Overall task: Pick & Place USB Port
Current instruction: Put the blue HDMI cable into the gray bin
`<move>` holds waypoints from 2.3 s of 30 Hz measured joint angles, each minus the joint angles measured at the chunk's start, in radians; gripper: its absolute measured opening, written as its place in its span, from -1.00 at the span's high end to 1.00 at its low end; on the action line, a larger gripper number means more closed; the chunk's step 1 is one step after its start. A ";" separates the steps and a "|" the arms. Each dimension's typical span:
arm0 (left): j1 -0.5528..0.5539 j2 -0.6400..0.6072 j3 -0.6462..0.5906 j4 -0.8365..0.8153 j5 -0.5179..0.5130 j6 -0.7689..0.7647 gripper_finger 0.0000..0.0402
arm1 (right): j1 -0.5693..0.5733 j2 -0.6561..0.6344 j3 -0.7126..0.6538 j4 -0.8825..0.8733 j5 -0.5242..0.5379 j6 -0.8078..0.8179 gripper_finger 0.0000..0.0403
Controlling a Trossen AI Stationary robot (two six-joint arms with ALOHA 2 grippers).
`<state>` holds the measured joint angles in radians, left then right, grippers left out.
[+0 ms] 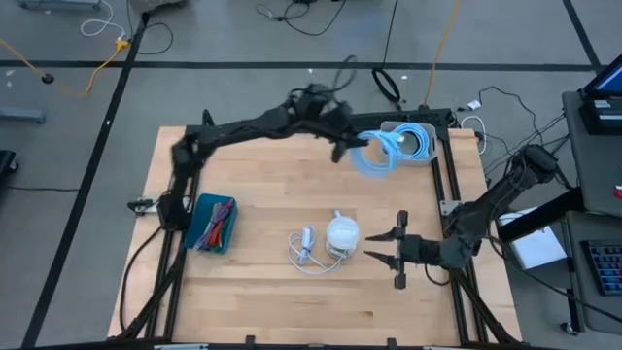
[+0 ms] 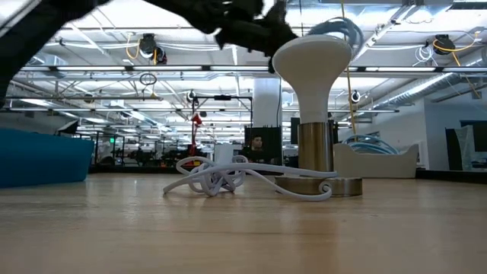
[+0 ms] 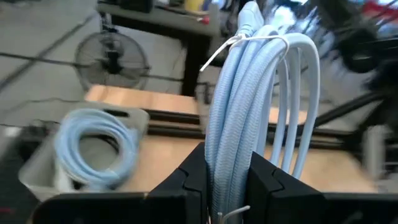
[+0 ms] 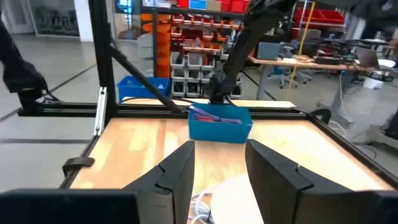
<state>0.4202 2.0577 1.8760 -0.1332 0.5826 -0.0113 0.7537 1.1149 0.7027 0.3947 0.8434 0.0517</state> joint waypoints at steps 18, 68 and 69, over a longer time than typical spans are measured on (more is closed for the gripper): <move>-0.147 0.226 0.421 -0.859 -0.720 0.560 0.74 | -0.066 -0.306 -0.279 -0.039 0.458 0.258 0.24; -0.371 0.139 0.421 -1.017 -0.605 0.435 0.46 | -0.689 -0.251 -0.345 0.053 -0.503 0.317 0.83; -0.372 0.139 0.422 -1.036 -0.580 0.422 0.42 | -0.692 -0.258 -0.345 0.052 -0.495 0.310 0.83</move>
<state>0.0479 2.1966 2.2982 -1.1689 0.0021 0.4102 0.0618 0.8567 0.3573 0.4469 0.3489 0.3620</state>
